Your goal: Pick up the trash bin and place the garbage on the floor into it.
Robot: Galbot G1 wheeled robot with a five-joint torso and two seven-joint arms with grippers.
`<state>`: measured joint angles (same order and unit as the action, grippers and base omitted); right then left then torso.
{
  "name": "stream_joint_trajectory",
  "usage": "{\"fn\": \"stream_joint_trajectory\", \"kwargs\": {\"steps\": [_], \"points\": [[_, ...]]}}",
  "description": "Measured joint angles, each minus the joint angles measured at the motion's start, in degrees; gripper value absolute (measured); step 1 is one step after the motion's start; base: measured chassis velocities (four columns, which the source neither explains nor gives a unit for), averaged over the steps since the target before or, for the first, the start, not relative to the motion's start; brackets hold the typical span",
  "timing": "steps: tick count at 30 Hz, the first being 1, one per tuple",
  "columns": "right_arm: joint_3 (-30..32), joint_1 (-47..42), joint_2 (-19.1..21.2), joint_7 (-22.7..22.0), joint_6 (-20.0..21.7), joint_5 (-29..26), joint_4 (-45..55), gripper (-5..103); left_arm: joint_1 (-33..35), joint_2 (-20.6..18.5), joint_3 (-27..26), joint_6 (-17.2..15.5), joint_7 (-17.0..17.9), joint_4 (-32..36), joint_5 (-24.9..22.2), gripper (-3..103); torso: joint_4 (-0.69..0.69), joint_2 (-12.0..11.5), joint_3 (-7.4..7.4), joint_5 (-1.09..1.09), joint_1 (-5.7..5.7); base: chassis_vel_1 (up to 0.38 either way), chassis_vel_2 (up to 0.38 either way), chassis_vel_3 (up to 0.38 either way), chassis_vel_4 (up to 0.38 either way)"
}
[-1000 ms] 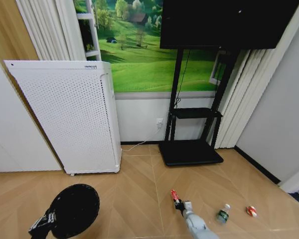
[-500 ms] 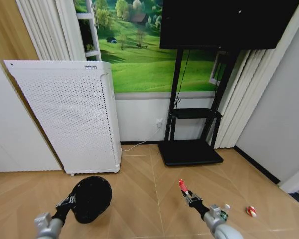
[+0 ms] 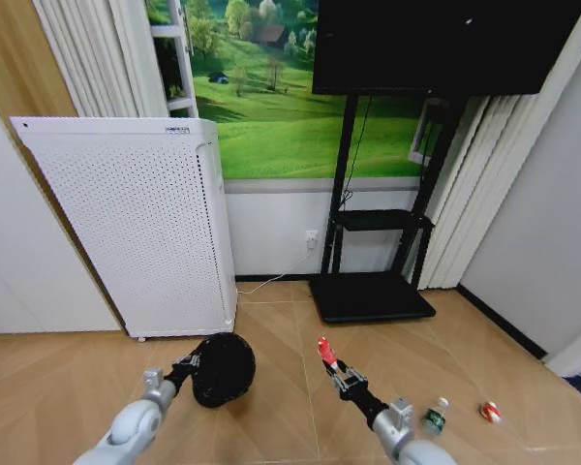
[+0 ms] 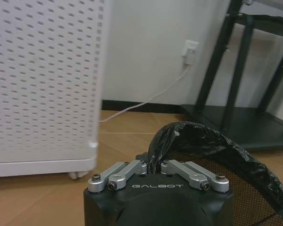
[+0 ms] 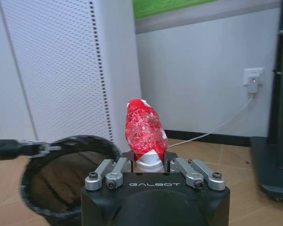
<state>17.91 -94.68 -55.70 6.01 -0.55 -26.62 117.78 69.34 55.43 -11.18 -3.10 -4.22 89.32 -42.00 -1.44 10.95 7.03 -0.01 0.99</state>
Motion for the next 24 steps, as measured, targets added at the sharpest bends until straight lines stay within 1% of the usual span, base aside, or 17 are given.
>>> {"fn": "stream_joint_trajectory", "kwargs": {"steps": [1,4,5,6,7,8,10,12,13,15,17,23,24], "points": [[0.00,0.00,0.00,0.00,0.00,0.00,0.00,31,0.00,0.00,0.00,0.00,0.00,0.00,0.00,7,0.00,0.00,0.00,0.00,0.00,0.000,0.000,0.000,0.000],[-0.61,-1.34,-0.14,0.89,-0.99,0.84,0.38,31,-3.60,0.53,5.99,0.98,-1.38,0.00,-0.37,7,-0.03,0.00,-0.01,0.03,0.00,0.000,0.000,0.000,0.000],[-0.61,-1.34,-0.14,0.89,-0.99,0.84,0.38,31,-3.60,0.53,5.99,0.98,-1.38,0.00,-0.37,7,-0.03,0.00,-0.01,0.03,0.00,0.000,0.000,0.000,0.000],[-1.02,-1.75,-0.50,1.40,-1.48,1.67,0.38,31,-5.16,0.73,8.66,1.28,-2.02,0.03,-0.60,7,-0.06,0.00,0.00,0.02,0.00,0.000,0.000,0.000,0.000],[-1.32,-1.90,-0.63,1.85,-1.78,2.34,0.37,31,-5.97,0.98,9.96,1.44,-2.47,0.16,-0.83,7,-0.05,0.00,-0.01,0.00,0.00,0.000,0.000,0.000,0.000],[-1.32,-1.90,-0.63,1.85,-1.78,2.34,0.37,31,-5.97,0.98,9.96,1.44,-2.47,0.16,-0.83,7,-0.05,0.00,-0.01,0.00,0.00,0.000,0.000,0.000,0.000],[-2.15,-2.08,-0.86,2.50,-2.34,4.30,-0.02,30,-7.25,1.57,11.89,2.04,-4.03,0.49,-1.58,7,-0.04,0.00,-0.01,0.02,0.00,0.000,0.000,0.000,0.000],[-3.24,-2.00,-1.11,2.93,-2.96,6.56,-1.01,30,-7.60,2.07,12.71,2.15,-7.08,1.39,-1.77,7,-0.04,0.00,-0.01,0.01,0.00,0.000,0.000,0.000,0.000],[-3.24,-2.00,-1.11,2.93,-2.96,6.56,-1.01,30,-7.60,2.07,12.71,2.15,-7.08,1.39,-1.77,7,-0.04,0.00,-0.01,0.01,0.00,0.000,0.000,0.000,0.000],[-3.97,-1.65,-1.34,3.36,-4.03,8.84,-2.65,30,-7.26,2.18,13.07,2.15,-9.37,2.81,-1.98,7,-0.04,0.00,-0.01,0.02,0.00,0.000,0.000,0.000,0.000],[-4.27,-1.35,-1.39,3.71,-4.88,10.14,-4.09,30,-6.08,2.08,13.05,1.95,-10.77,4.72,-2.22,7,-0.02,0.00,-0.01,0.02,0.00,0.000,0.000,0.000,0.000],[-4.59,-0.69,-1.24,3.82,-5.40,11.16,-4.82,30,-3.43,2.08,12.25,1.67,-11.42,6.74,-2.13,7,-0.02,0.00,-0.01,0.01,-0.01,0.000,0.000,0.000,0.000],[-4.67,-0.60,-1.16,3.82,-5.38,11.20,-4.73,27,-3.22,2.13,12.08,1.67,-11.43,6.74,-1.94,7,-0.02,0.00,-0.01,0.01,-0.01,0.000,0.000,0.000,0.000]]}}
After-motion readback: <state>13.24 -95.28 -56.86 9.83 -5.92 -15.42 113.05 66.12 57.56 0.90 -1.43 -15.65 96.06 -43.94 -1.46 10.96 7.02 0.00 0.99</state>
